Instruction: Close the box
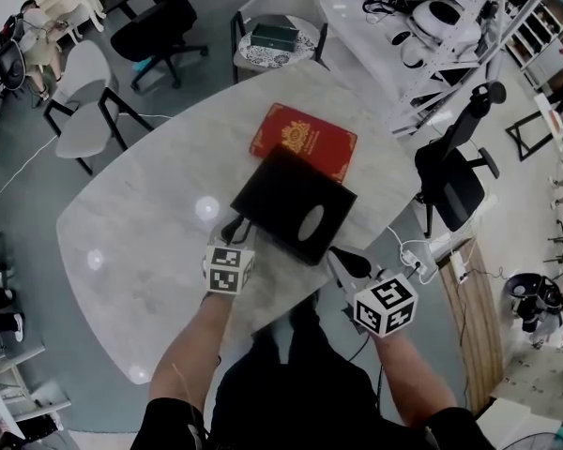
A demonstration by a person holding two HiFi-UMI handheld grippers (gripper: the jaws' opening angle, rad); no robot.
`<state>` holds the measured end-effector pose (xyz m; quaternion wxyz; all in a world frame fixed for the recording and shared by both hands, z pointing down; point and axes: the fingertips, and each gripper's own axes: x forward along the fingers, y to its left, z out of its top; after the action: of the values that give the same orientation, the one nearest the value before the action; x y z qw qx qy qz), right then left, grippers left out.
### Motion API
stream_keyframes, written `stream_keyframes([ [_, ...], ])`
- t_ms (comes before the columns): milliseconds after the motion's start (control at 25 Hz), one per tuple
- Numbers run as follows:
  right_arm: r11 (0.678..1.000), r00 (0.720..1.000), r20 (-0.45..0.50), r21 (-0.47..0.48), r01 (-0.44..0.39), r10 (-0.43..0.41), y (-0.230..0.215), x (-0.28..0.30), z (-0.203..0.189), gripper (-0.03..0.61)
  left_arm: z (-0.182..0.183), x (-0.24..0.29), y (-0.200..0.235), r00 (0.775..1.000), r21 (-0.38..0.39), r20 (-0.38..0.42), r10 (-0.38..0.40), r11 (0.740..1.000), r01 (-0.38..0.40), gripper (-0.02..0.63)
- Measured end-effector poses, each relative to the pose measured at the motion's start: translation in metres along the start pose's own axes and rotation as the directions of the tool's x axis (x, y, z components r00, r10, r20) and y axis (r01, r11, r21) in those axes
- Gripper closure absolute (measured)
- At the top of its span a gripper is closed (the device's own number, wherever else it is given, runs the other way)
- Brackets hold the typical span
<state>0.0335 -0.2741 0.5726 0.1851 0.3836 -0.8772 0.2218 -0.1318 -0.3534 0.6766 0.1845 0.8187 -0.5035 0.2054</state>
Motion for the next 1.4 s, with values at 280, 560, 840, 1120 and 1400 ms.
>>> stream_keyframes([
  [280, 1.0, 1.0, 0.002, -0.003, 0.0, 0.0, -0.001, -0.006, 0.005, 0.577, 0.01, -0.007, -0.009, 0.995, 0.069, -0.028, -0.096, 0.993, 0.098, 0.509],
  [560, 1.0, 1.0, 0.006, 0.002, 0.009, -0.009, -0.004, -0.014, 0.005, 0.577, 0.013, -0.009, -0.016, 0.977, 0.208, -0.084, -0.196, 0.956, 0.209, 0.509],
  [840, 1.0, 1.0, 0.011, 0.005, 0.017, -0.018, -0.007, -0.019, 0.008, 0.577, 0.017, -0.018, -0.021, 0.953, 0.326, -0.161, -0.255, 0.898, 0.296, 0.497],
  [1120, 1.0, 1.0, 0.016, 0.003, 0.025, -0.025, -0.005, -0.021, 0.014, 0.577, 0.028, -0.026, -0.028, 0.927, 0.278, -0.153, -0.343, 0.885, 0.374, 0.471],
  [1400, 0.999, 0.999, 0.03, 0.008, 0.037, -0.038, 0.0, -0.025, 0.017, 0.577, 0.035, -0.033, -0.046, 0.888, 0.288, -0.183, -0.421, 0.841, 0.458, 0.399],
])
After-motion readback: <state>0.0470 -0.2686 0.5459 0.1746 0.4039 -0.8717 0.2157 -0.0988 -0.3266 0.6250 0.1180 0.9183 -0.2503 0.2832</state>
